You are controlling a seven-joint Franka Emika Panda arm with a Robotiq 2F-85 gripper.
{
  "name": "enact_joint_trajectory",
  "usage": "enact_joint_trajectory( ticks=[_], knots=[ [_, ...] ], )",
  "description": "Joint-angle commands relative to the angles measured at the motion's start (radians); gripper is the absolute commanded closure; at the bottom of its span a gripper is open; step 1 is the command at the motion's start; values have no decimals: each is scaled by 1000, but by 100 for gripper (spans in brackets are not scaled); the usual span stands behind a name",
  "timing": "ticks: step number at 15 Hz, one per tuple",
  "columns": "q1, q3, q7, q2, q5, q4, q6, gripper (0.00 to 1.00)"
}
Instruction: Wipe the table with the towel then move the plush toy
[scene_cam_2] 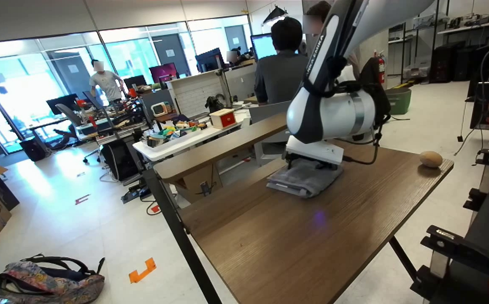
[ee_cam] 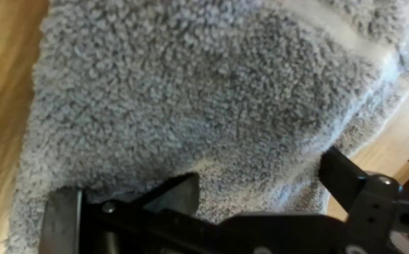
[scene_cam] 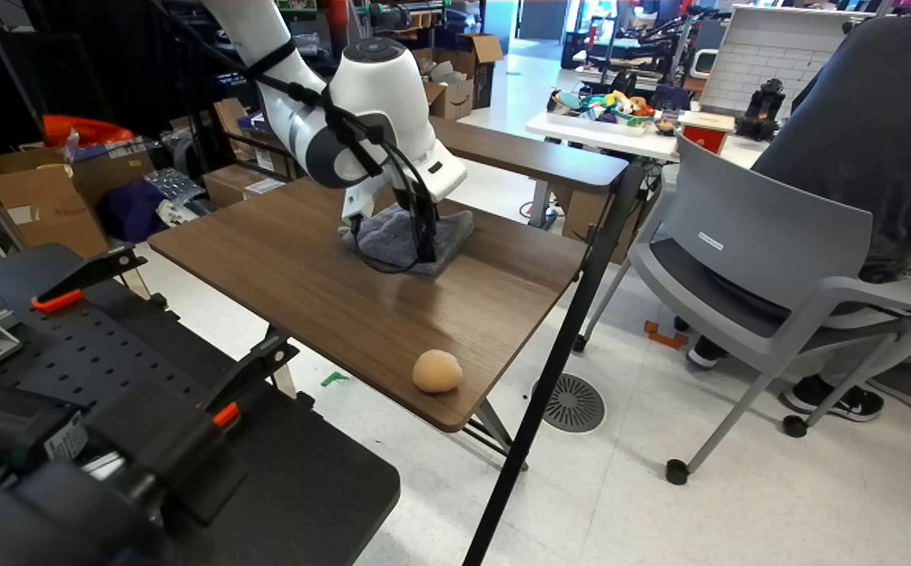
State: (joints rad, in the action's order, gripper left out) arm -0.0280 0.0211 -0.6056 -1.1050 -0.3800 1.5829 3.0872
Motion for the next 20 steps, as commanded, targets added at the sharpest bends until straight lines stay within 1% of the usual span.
enact_joint_trajectory(
  ticks=[1, 3, 5, 6, 7, 9, 10, 14, 15, 16, 19, 20],
  knots=[
    [-48, 146, 3, -21, -4, 104, 7, 0],
    [-88, 238, -13, -29, 2, 124, 14, 0],
    [-156, 329, -35, -39, 9, 149, -11, 0],
    [-186, 353, -27, -38, 21, 171, -24, 0],
    [-184, 320, 10, -23, 37, 195, -26, 0],
    [-177, 238, 85, 21, 56, 244, 20, 0],
    [-177, 196, 115, 43, 56, 269, 54, 0],
    [-152, 21, 227, 137, 58, 374, 125, 0],
    [-142, -35, 250, 142, 62, 390, 160, 0],
    [-125, -101, 273, 133, 69, 397, 220, 0],
    [-80, -273, 315, 91, 115, 390, 277, 0],
    [-72, -309, 322, 76, 135, 382, 290, 0]
  ],
)
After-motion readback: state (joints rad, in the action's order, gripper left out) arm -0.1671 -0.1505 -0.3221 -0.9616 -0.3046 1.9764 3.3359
